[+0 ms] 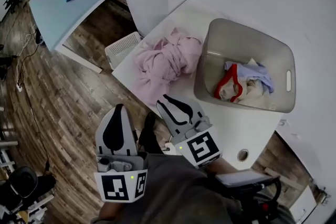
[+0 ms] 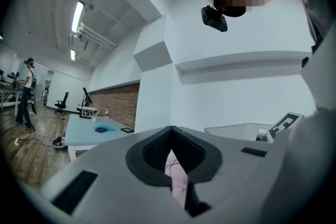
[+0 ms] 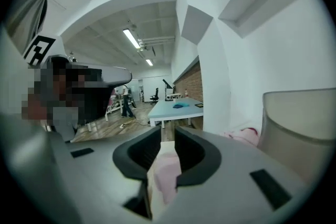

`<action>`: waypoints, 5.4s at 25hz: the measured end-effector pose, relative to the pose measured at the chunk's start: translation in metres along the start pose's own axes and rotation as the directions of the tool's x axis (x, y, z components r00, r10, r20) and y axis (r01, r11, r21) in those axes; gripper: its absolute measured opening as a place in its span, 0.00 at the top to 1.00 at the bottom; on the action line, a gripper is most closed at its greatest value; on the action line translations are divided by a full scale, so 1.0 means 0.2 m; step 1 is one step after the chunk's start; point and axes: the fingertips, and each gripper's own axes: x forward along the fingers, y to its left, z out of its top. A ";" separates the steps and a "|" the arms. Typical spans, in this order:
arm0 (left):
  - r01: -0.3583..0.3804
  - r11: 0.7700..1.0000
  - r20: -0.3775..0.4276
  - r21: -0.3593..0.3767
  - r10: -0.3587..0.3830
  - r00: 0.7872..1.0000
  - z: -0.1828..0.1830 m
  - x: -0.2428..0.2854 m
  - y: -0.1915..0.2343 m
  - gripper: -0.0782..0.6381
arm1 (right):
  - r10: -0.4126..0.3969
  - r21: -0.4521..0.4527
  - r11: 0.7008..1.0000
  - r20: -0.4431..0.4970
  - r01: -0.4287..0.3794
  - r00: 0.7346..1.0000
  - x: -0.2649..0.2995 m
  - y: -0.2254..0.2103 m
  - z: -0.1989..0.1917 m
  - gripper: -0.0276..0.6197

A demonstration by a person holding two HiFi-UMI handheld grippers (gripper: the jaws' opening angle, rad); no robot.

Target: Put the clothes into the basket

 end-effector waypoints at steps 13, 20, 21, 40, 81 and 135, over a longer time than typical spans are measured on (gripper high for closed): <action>0.245 0.965 -0.165 -0.089 -0.257 0.952 -0.38 0.57 0.34 0.88 | -0.391 0.030 0.915 -0.183 0.402 0.902 0.49 -0.44 -0.36 0.41; 0.272 0.956 -0.223 -0.113 -0.291 0.930 -0.52 0.69 0.40 0.88 | -0.508 -0.077 0.861 -0.203 0.503 0.837 0.57 -0.53 -0.43 0.53; 0.275 0.954 -0.227 -0.115 -0.295 0.928 -0.53 0.70 0.41 0.88 | -0.516 -0.067 0.856 -0.198 0.513 0.833 0.57 -0.55 -0.44 0.62; 0.134 0.988 -0.118 -0.082 -0.143 0.983 -0.27 0.49 0.50 0.88 | -0.335 0.008 0.942 0.067 0.336 0.940 0.54 -0.35 0.02 0.88; 0.443 0.895 0.076 -0.045 -0.440 0.895 0.21 0.45 -0.61 0.88 | -0.679 0.133 0.732 0.046 0.669 0.733 -0.88 -1.03 0.36 0.77; 0.641 0.767 0.139 0.032 -0.639 0.757 0.36 0.28 -1.03 0.88 | -0.678 0.098 0.724 0.287 0.683 0.677 -1.14 -0.64 0.40 0.95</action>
